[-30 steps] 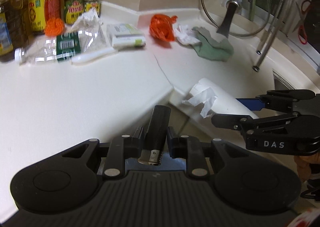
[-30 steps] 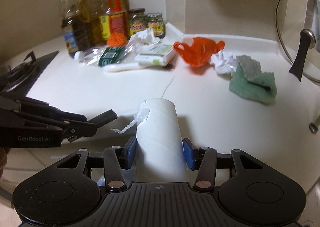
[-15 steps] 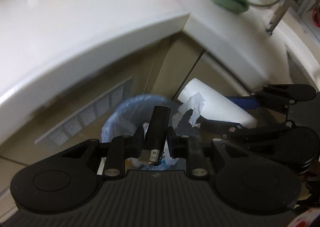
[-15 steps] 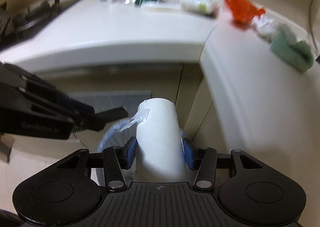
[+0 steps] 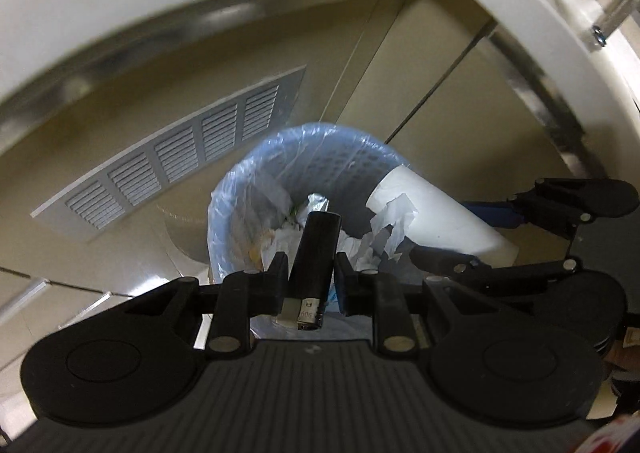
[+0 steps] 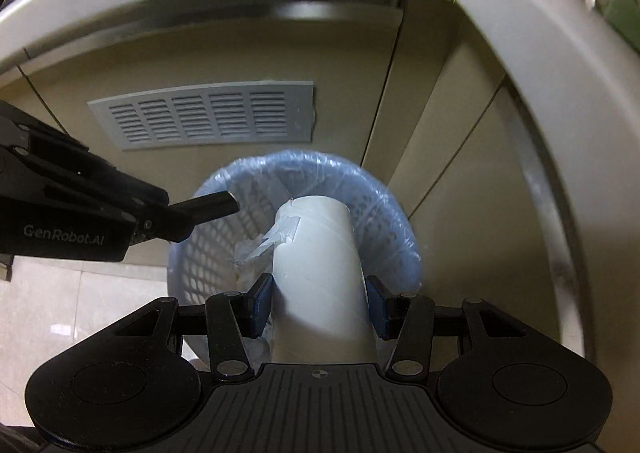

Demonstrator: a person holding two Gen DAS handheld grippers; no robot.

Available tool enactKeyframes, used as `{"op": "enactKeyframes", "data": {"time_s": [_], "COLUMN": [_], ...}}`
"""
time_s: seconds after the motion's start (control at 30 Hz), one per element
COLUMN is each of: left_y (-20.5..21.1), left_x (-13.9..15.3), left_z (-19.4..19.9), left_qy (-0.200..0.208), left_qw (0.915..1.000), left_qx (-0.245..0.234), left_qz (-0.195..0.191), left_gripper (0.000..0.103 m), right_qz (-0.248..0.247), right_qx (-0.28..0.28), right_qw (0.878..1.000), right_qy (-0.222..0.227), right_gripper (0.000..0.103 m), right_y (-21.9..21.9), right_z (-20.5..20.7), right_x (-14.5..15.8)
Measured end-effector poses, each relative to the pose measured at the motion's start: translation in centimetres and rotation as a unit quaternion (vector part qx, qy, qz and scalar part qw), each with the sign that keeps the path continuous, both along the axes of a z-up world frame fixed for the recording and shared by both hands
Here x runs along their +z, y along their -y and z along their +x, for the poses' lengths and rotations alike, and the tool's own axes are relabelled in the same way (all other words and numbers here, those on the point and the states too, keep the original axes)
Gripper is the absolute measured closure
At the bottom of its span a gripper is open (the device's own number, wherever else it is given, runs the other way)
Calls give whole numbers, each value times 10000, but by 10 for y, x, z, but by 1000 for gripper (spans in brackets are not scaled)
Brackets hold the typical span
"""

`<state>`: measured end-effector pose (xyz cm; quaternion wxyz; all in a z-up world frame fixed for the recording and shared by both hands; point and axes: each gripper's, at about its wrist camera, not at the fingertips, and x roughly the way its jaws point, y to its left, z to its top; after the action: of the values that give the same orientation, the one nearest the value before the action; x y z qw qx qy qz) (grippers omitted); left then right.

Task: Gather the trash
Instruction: 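Open both grippers to drop the lighter and paper roll into the wastebasket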

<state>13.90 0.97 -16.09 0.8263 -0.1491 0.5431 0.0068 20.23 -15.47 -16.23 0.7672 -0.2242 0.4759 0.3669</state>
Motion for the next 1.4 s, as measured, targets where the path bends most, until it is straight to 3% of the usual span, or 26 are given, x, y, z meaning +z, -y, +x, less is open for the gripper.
{"op": "enactKeyframes", "data": {"time_s": [0.27, 0.6, 0.63, 0.67, 0.7, 1.4], "left_y": [-1, 1, 0, 0, -1, -13], "left_x": [-15, -15, -14, -14, -13, -2], "left_z": [5, 12, 12, 13, 13, -1], "left_qy": [-175, -174, -183, -202, -187, -64], "left_qw": [9998, 9997, 9996, 9995, 9995, 9990], "left_qx": [119, 160, 208, 245, 266, 409], "left_qz": [-69, -32, -30, -25, -21, 164], "left_gripper": [82, 81, 74, 60, 58, 57], "right_qz": [-99, -64, -66, -64, -60, 236], "right_qx": [4, -95, -98, -100, -106, -120], "right_qw": [9998, 9998, 9998, 9998, 9997, 9995], "right_qy": [-151, -184, -185, -186, -191, -181], "right_gripper": [54, 54, 54, 54, 54, 53], "right_y": [-8, -8, -9, -9, -9, -13], "right_z": [8, 14, 14, 14, 14, 19], "right_x": [-14, -13, -13, -13, -13, -6]}}
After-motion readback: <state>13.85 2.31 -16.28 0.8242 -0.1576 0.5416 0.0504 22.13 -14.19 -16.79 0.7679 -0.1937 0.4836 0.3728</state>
